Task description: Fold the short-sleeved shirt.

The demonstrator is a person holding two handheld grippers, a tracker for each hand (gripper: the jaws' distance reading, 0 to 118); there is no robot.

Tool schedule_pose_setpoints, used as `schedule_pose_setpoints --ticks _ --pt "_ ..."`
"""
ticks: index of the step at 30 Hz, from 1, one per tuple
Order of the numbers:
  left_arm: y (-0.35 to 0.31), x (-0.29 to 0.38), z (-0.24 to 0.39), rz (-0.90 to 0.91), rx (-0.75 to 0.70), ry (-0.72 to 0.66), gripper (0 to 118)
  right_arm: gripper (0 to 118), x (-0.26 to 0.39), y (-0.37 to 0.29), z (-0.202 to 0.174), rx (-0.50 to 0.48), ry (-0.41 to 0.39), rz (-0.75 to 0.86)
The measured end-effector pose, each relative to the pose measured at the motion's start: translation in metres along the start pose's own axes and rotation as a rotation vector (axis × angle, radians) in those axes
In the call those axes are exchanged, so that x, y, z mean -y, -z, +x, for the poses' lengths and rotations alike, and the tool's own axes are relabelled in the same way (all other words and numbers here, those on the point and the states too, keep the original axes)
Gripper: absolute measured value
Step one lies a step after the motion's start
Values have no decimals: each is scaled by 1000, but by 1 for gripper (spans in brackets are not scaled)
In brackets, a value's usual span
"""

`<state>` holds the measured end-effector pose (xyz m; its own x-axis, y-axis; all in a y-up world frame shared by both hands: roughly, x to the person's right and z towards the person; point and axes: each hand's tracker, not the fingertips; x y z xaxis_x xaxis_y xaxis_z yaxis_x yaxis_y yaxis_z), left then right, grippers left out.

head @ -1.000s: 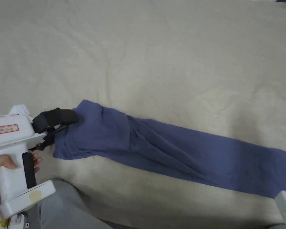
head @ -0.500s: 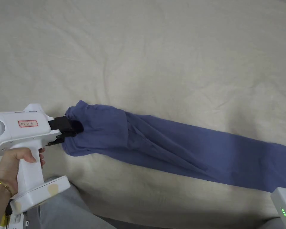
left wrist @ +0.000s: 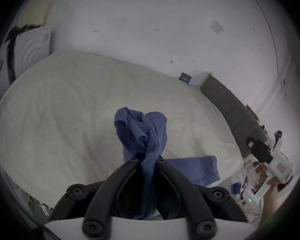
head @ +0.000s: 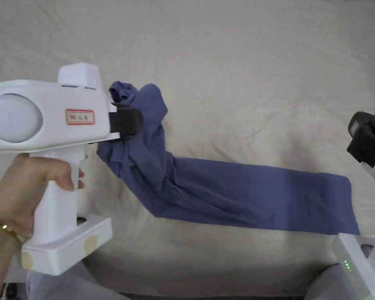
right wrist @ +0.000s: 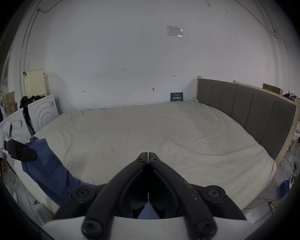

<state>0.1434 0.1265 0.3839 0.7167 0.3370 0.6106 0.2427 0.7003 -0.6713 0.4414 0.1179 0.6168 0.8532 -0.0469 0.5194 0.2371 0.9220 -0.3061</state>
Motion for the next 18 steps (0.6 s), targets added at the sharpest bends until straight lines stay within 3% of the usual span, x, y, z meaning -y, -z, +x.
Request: schedule_pose_setpoints --ticks 6,12,13,16,18 --pt "79 27 79 -126 4 127 12 1 3 -21 29 48 32 19" --pt "165 84 127 -281 -79 210 13 1 9 -40 55 105 70 21" --pt "172 93 129 -286 -76 206 22 1 10 -42 58 112 71 19" --pt "191 108 133 -360 -31 180 69 1 12 -47 64 128 62 13" --pt "183 107 134 -390 28 122 59 1 13 -49 66 134 58 11"
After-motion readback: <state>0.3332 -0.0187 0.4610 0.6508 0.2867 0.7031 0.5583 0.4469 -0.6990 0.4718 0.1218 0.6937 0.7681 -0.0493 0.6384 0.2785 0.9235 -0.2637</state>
